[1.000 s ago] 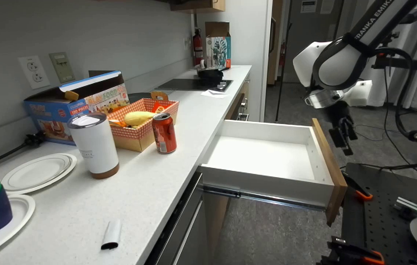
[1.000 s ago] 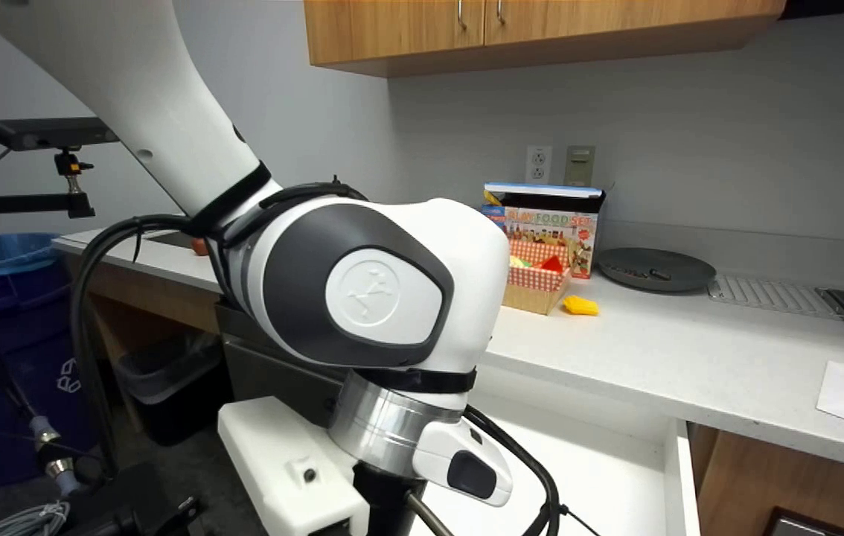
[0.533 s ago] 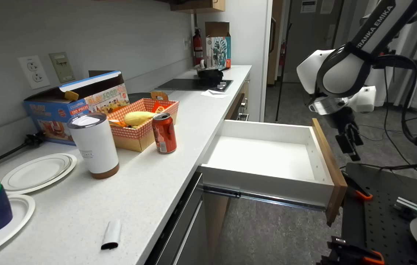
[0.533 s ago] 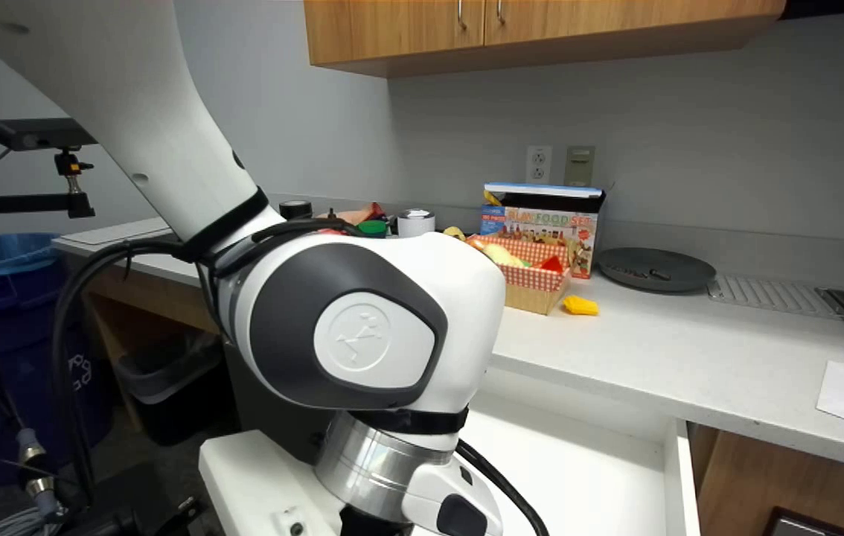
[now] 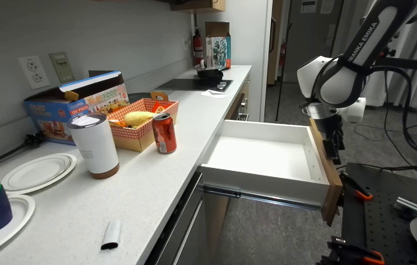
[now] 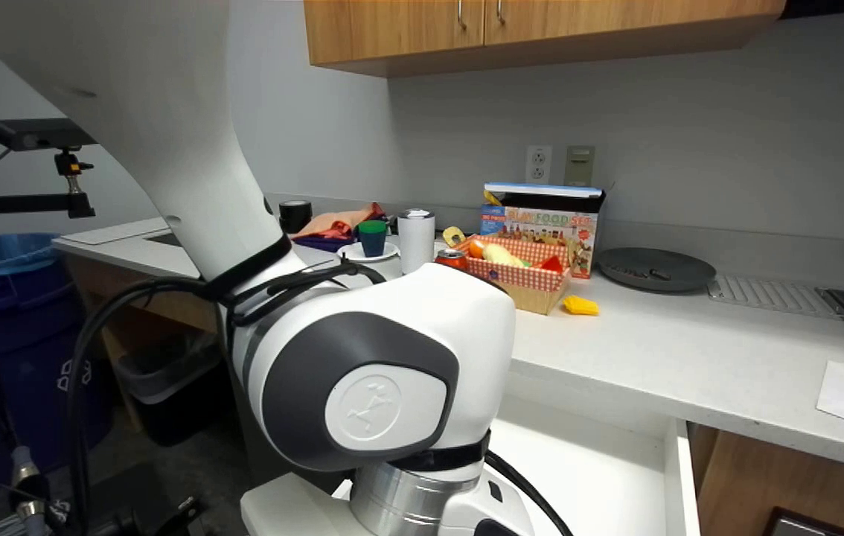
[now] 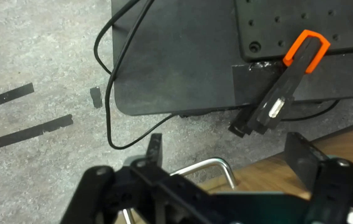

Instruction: Open the drawer, remove all the objects and put them in the box, and then close the drawer

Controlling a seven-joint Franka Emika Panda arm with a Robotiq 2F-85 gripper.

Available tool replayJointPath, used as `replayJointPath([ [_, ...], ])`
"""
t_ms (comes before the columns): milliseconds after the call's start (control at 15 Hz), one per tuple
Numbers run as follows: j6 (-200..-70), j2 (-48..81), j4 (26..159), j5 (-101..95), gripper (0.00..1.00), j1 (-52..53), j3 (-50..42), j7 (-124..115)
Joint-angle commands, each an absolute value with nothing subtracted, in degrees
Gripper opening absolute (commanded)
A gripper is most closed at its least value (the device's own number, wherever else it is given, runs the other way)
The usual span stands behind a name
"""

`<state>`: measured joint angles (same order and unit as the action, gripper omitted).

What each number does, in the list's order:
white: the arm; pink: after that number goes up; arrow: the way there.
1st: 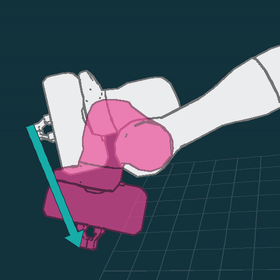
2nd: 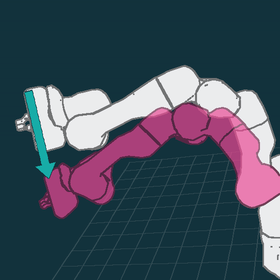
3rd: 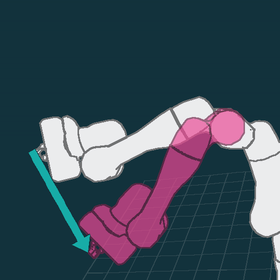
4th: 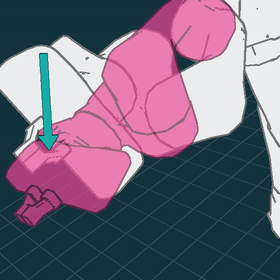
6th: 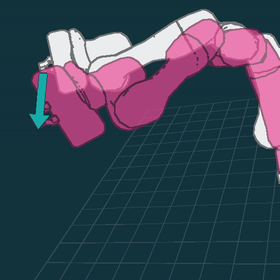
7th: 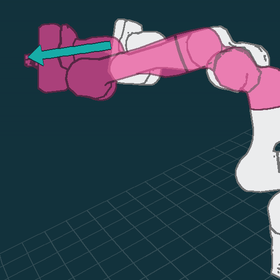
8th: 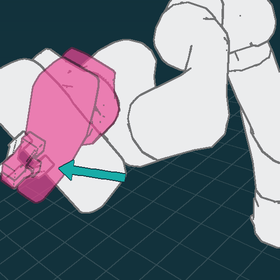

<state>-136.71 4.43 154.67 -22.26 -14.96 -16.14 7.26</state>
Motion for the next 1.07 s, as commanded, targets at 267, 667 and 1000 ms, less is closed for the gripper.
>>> replayJointPath([
  [267,-150.6,6.9,151.0,-7.2,1.0,-16.6,-14.3,21.8],
  [667,-152.1,11.1,143.8,10.5,1.0,-16.2,-6.7,38.8],
  [1000,-151.4,17.5,135.7,12.9,1.0,-16.7,-2.1,44.6],
])
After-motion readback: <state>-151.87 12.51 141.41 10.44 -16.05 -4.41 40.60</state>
